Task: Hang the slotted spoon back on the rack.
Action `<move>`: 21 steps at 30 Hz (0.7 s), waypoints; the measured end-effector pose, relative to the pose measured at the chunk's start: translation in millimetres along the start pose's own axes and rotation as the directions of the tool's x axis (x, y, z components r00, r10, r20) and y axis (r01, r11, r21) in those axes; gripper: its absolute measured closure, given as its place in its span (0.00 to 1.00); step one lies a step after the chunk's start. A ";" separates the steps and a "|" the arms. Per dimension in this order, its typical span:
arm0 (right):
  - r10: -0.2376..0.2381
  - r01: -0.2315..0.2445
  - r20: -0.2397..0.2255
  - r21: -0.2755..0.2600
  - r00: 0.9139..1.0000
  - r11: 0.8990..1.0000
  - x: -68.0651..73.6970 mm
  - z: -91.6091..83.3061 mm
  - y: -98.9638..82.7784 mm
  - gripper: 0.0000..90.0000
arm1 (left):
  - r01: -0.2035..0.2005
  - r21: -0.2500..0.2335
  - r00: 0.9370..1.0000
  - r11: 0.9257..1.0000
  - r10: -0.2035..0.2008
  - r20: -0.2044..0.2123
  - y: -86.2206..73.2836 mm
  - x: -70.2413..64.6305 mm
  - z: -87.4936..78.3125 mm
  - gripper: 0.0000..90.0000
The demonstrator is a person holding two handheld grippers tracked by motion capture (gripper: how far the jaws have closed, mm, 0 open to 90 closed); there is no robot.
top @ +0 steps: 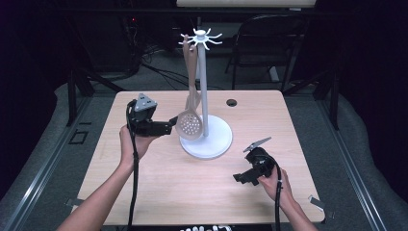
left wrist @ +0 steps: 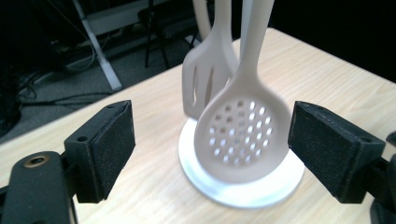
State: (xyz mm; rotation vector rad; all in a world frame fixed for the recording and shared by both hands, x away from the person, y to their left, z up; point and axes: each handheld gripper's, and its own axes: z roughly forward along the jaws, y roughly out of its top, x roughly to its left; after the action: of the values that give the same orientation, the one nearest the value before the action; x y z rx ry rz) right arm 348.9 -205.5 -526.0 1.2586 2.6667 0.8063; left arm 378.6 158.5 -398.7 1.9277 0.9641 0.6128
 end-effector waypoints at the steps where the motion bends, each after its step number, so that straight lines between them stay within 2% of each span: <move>1: -0.001 0.001 0.000 0.001 1.000 1.000 0.0 0.0 0.0 0.04 | 0.000 0.005 1.000 1.000 0.000 0.000 -3.0 0.6 -1.1 0.16; 7: 0.002 -0.002 -0.001 0.000 1.000 1.000 0.1 0.0 -0.1 0.04 | 0.023 0.031 1.000 0.999 -0.023 -0.015 -29.3 3.5 -7.7 0.14; 13: 0.002 -0.002 -0.007 0.003 1.000 1.000 0.3 1.0 -0.1 0.04 | 0.059 0.083 0.998 0.995 -0.056 -0.031 -59.3 7.2 -8.5 0.11; 16: -0.005 0.005 -0.002 0.011 1.000 1.000 -0.2 1.5 -0.4 0.04 | 0.075 0.088 0.997 0.993 -0.072 -0.041 -72.1 8.7 -9.3 0.10; 19: -0.006 0.006 -0.001 0.010 1.000 1.000 -0.4 2.2 -0.5 0.04 | 0.095 0.108 0.995 0.990 -0.090 -0.046 -83.9 11.6 -7.8 0.08; 21: 0.012 -0.012 -0.009 -0.010 1.000 1.000 0.6 4.1 -1.0 0.04 | 0.117 0.120 0.993 0.986 -0.112 -0.048 -90.8 14.1 -4.8 0.07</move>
State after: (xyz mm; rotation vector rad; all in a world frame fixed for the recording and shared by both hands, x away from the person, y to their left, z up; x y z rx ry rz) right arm 349.0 -203.8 -529.9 1.2724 2.6610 0.8275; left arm 348.3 201.5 -474.2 1.9580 1.1537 0.5394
